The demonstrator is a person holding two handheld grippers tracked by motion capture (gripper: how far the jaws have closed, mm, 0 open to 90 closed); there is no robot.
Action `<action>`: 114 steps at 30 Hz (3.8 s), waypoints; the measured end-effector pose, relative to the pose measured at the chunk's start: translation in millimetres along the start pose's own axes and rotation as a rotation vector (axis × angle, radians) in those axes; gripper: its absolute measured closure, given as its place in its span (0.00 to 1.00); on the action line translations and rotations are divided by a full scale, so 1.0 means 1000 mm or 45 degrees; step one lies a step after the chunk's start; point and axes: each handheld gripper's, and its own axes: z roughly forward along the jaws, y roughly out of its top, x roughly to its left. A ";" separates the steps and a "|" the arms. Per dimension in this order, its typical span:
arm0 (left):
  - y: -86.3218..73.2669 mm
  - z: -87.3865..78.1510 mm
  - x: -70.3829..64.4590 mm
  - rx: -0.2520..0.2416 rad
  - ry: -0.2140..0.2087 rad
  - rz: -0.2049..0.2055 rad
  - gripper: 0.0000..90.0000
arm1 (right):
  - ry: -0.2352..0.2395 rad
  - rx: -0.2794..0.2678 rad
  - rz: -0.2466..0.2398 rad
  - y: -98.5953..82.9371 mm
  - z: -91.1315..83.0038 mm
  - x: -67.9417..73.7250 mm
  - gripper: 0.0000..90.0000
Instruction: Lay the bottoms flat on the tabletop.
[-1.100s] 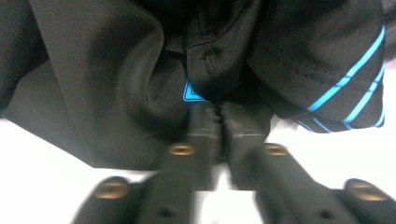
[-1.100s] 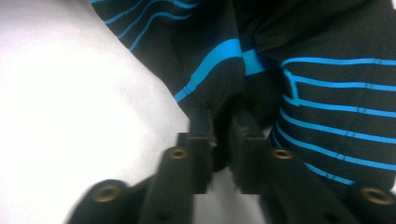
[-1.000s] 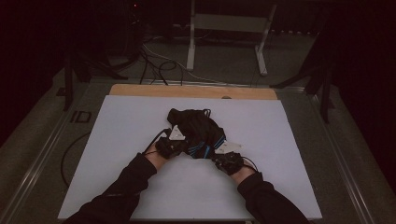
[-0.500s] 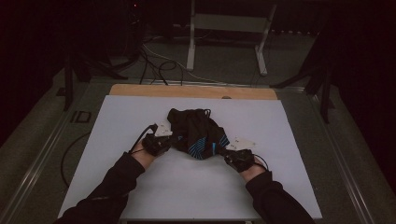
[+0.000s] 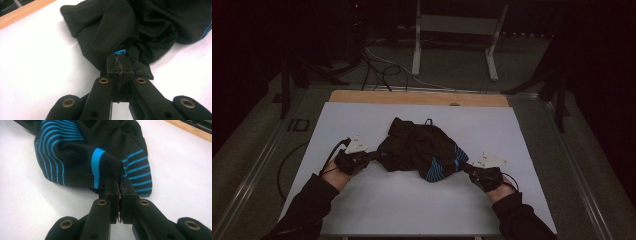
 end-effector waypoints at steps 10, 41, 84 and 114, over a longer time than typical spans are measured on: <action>-0.028 -0.031 0.006 0.018 0.034 -0.047 1.00 | -0.042 0.053 0.049 -0.025 -0.020 -0.014 0.98; -0.049 -0.059 -0.008 -0.006 -0.161 -0.122 0.64 | -0.082 -0.020 0.203 -0.050 -0.051 -0.040 0.60; -0.003 0.042 0.026 0.066 -0.168 -0.250 0.07 | 0.102 0.002 0.275 0.003 0.019 -0.034 0.29; -0.002 0.078 0.026 0.207 -0.170 -0.236 1.00 | 0.074 0.272 0.197 -0.013 0.030 -0.017 0.98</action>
